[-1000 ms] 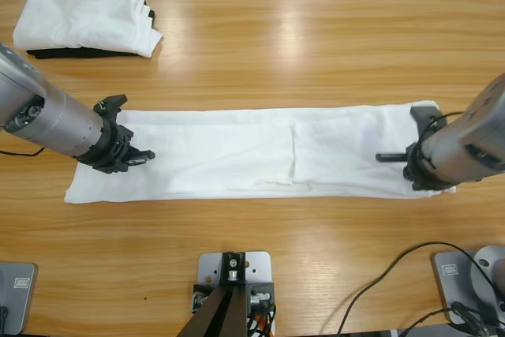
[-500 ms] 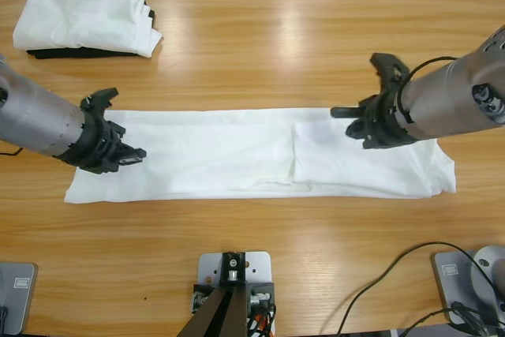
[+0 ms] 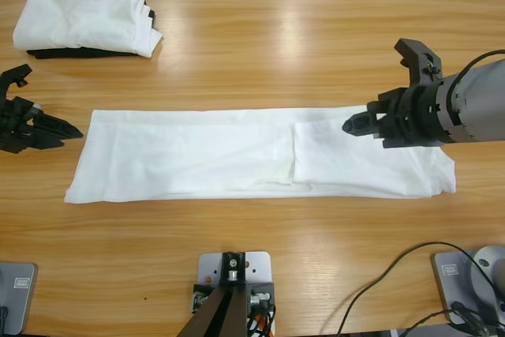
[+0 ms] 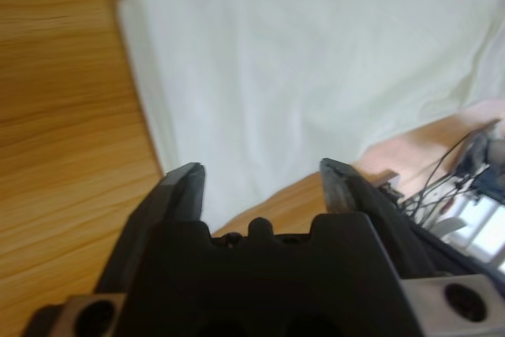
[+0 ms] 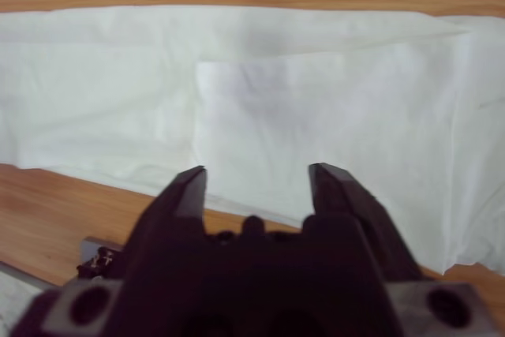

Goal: Fold clothes

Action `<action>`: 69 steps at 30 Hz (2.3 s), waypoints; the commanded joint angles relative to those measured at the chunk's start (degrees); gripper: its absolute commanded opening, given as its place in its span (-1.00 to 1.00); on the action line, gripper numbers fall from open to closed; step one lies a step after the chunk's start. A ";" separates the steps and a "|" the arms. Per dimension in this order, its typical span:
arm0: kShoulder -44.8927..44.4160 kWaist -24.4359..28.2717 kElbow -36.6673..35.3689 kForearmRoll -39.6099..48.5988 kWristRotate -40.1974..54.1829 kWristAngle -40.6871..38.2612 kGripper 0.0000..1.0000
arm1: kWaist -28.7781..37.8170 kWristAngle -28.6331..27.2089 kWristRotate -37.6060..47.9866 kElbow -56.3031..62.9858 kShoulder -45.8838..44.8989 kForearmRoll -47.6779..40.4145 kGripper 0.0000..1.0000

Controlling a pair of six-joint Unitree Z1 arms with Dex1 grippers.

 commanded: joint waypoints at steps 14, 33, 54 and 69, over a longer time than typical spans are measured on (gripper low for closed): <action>15.66 1.37 5.19 -8.04 -4.19 5.24 0.82 | -0.71 0.81 -0.11 4.52 -0.10 -3.18 1.00; 24.18 -4.29 -0.72 -3.07 -0.63 0.07 0.87 | -0.71 -0.24 -0.11 5.43 -0.55 -4.21 1.00; 21.83 -7.25 3.15 -9.82 -0.45 -1.93 -1.00 | -0.75 0.30 -0.11 6.42 0.29 -4.49 1.00; 12.83 -8.18 -8.75 7.97 -0.36 11.66 -1.00 | -0.71 1.13 -0.11 7.35 1.36 -4.56 1.00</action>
